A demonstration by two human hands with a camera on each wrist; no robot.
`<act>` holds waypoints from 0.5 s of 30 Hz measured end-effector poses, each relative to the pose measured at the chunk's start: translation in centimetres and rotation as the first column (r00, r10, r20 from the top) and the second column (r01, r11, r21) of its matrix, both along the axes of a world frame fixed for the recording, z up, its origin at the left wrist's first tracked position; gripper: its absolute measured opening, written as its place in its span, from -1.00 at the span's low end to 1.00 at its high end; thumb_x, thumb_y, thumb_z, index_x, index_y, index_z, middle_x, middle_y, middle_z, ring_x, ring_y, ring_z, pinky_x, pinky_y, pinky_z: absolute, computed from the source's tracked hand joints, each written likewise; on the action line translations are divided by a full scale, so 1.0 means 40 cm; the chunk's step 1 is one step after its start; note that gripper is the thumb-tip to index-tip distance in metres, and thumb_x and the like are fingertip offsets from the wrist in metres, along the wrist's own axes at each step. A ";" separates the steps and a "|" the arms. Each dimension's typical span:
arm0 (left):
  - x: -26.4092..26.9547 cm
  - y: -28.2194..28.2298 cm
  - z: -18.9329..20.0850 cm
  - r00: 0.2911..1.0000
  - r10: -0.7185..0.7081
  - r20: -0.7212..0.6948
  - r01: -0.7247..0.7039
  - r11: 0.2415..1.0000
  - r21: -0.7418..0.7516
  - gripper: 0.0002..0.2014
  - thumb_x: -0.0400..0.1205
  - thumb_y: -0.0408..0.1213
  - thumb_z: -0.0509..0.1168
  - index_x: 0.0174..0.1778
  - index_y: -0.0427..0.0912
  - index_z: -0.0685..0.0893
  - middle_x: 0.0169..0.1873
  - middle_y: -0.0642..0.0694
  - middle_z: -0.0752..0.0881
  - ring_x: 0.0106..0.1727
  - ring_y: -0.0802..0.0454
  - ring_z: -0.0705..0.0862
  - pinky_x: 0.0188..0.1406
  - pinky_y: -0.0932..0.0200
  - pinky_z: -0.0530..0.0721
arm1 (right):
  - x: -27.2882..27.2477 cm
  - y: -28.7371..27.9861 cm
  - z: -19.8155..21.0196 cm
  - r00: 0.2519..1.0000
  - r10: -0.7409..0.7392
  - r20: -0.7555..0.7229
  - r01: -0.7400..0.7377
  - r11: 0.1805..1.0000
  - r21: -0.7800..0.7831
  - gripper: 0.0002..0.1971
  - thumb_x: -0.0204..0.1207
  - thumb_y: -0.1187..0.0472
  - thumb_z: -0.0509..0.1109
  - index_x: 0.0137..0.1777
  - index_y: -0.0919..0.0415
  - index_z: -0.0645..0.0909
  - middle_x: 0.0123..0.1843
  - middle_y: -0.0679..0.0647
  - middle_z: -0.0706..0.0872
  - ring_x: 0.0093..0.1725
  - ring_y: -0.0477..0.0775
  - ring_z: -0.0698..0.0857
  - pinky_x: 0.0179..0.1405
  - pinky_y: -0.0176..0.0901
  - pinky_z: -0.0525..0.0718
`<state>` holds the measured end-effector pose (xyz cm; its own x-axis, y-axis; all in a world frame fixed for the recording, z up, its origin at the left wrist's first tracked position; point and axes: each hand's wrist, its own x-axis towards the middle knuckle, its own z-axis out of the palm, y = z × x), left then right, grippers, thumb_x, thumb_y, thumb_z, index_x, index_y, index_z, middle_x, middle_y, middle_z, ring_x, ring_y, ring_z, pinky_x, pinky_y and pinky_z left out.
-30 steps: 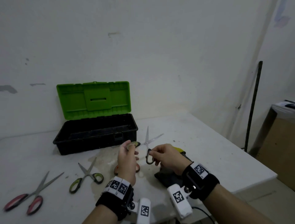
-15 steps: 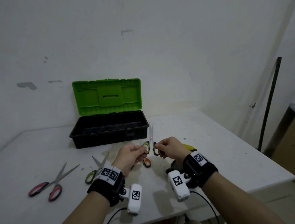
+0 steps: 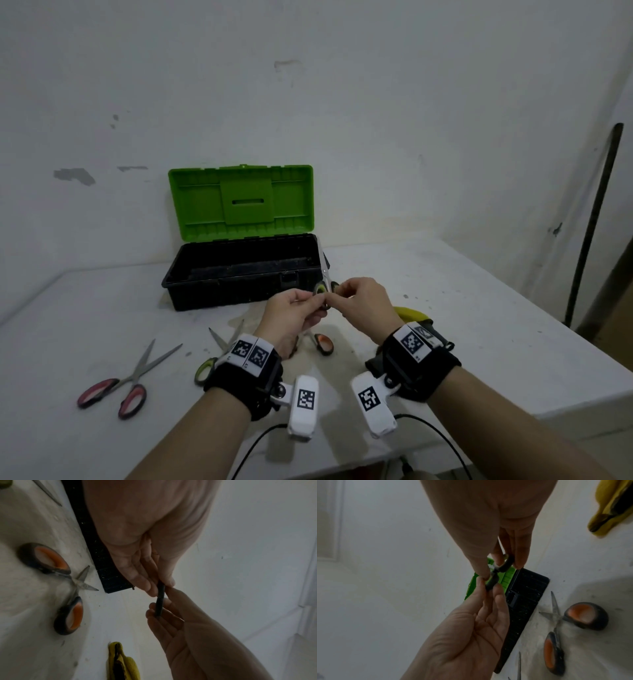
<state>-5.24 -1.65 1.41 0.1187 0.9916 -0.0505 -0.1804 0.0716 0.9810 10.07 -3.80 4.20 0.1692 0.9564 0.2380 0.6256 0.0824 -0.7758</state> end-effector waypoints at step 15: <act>-0.262 0.210 0.130 0.894 0.234 -0.381 -0.140 0.956 0.258 -0.85 0.69 -0.13 0.39 0.06 -0.11 0.75 0.03 -0.09 0.80 0.00 -0.02 0.78 -0.01 0.05 0.77 | -0.117 0.270 0.132 0.982 -0.046 0.185 0.059 0.996 -0.064 -0.57 0.44 -0.09 0.53 -0.35 0.31 0.65 -0.50 0.10 0.57 -0.48 0.07 0.59 -0.62 -0.28 0.38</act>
